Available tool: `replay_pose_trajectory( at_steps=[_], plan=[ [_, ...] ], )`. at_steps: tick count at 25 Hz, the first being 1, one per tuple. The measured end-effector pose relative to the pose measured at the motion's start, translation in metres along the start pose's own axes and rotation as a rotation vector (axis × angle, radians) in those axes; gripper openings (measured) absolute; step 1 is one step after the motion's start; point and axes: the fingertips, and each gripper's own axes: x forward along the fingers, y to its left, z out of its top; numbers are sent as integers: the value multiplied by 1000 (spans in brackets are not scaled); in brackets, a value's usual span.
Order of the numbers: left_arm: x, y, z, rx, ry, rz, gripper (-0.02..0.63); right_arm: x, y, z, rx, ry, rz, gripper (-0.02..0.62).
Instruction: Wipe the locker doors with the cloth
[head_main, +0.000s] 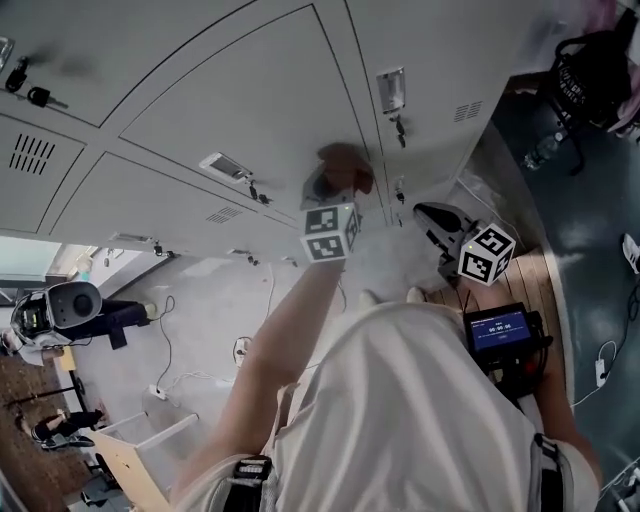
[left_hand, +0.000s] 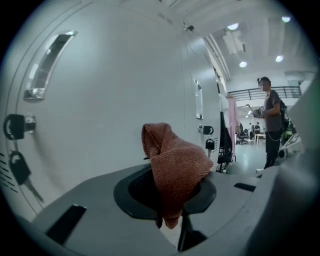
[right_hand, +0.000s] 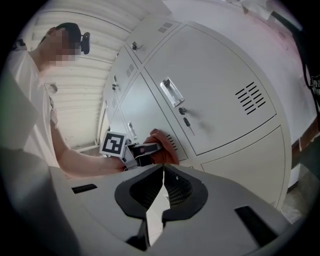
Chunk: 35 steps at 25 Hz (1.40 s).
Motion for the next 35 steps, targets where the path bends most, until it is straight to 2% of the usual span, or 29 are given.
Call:
replay_pose_trajectory(
  at_steps=[7,11,13,15,18,20,21,22,24,27,30,33,35],
  plan=[
    [-52,85,-38,11,61,129,71,30,15,-8,-10,43,55,18],
    [-84,144,-71,-20,129,267,71,45,25,-10,-22,51,84,18],
    [-108,169,-64,-14,126,336,71,48,27,-10,-24,53,90,18],
    [-130,181,-34,59,80,376,71,50,27,-12,-21,57,90,18],
    [-144,177,18,232,-7,373,71,50,25,-17,-10,62,77,18],
    [-137,169,23,301,0,351,71,50,25,-21,-2,63,66,18],
    [-132,166,15,306,18,343,71,51,26,-22,0,63,63,18],
    [-126,164,4,284,41,336,71,51,27,-23,0,62,62,18],
    [-115,162,-20,185,79,337,71,50,28,-22,-6,60,57,18],
    [-100,149,-35,82,81,361,71,40,20,-19,-6,52,26,18],
    [-78,121,-38,37,87,309,71,29,15,-18,-2,40,-7,18],
    [-67,106,-31,-19,85,327,71,22,14,-17,-1,29,-21,18],
    [-60,89,-19,-12,66,295,71,16,12,-18,5,25,-34,18]
  ],
)
